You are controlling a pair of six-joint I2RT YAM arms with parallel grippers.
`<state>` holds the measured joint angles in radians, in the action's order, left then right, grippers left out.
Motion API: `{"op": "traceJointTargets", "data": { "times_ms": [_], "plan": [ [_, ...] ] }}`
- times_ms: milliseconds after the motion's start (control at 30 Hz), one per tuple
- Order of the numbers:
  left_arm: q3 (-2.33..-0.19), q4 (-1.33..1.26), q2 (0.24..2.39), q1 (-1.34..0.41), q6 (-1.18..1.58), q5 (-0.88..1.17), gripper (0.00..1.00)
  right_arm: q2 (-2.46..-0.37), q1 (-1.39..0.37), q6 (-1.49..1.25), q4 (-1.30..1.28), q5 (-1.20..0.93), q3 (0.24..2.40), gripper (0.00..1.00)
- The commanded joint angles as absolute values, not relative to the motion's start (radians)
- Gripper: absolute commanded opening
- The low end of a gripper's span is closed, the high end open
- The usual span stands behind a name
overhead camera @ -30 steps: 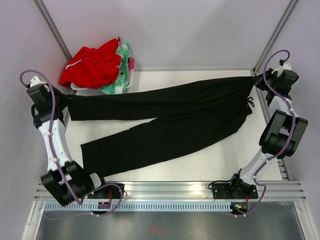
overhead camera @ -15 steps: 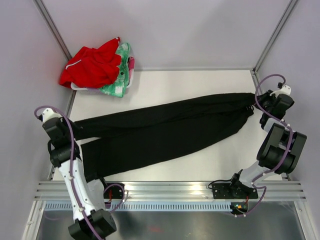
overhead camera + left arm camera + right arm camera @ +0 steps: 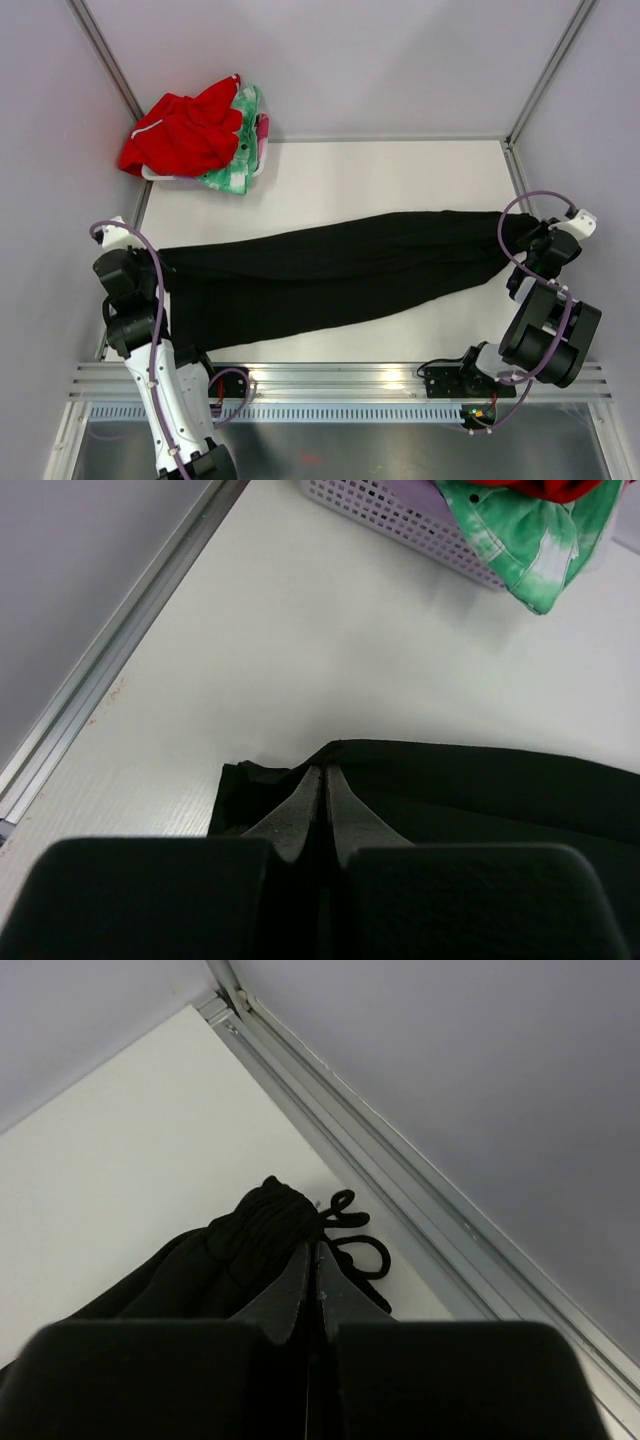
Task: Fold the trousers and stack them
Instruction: Fold the trousers
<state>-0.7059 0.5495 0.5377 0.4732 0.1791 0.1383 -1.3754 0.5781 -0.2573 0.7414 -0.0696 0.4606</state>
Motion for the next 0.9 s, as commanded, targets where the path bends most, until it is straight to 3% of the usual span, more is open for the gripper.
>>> {"op": "traceJointTargets", "data": {
  "times_ms": [0, 200, 467, 633, 867],
  "plan": [
    [-0.738, 0.581, 0.522, 0.46, 0.075, 0.12, 0.02, -1.385, 0.586, -0.256, 0.853, -0.029, 0.465, 0.0],
    [-0.736, 0.609, 0.52, 0.459, 0.089, 0.126, 0.02, -1.394, 0.604, -0.264, 0.744, -0.037, 0.515, 0.0],
    [-0.761, 0.704, 0.534, 0.454, 0.308, -0.358, 0.02, -1.358, 0.604, -0.357, 0.566, 0.248, 0.523, 0.0],
    [-0.768, 0.716, 0.551, 0.445, 0.322, -0.373, 0.02, -1.339, 0.606, -0.451, 0.465, 0.328, 0.525, 0.0],
    [-0.761, 0.681, 0.552, 0.433, 0.244, -0.229, 0.02, -1.324, 0.604, -0.477, 0.42, 0.342, 0.517, 0.0]
  ]
}}
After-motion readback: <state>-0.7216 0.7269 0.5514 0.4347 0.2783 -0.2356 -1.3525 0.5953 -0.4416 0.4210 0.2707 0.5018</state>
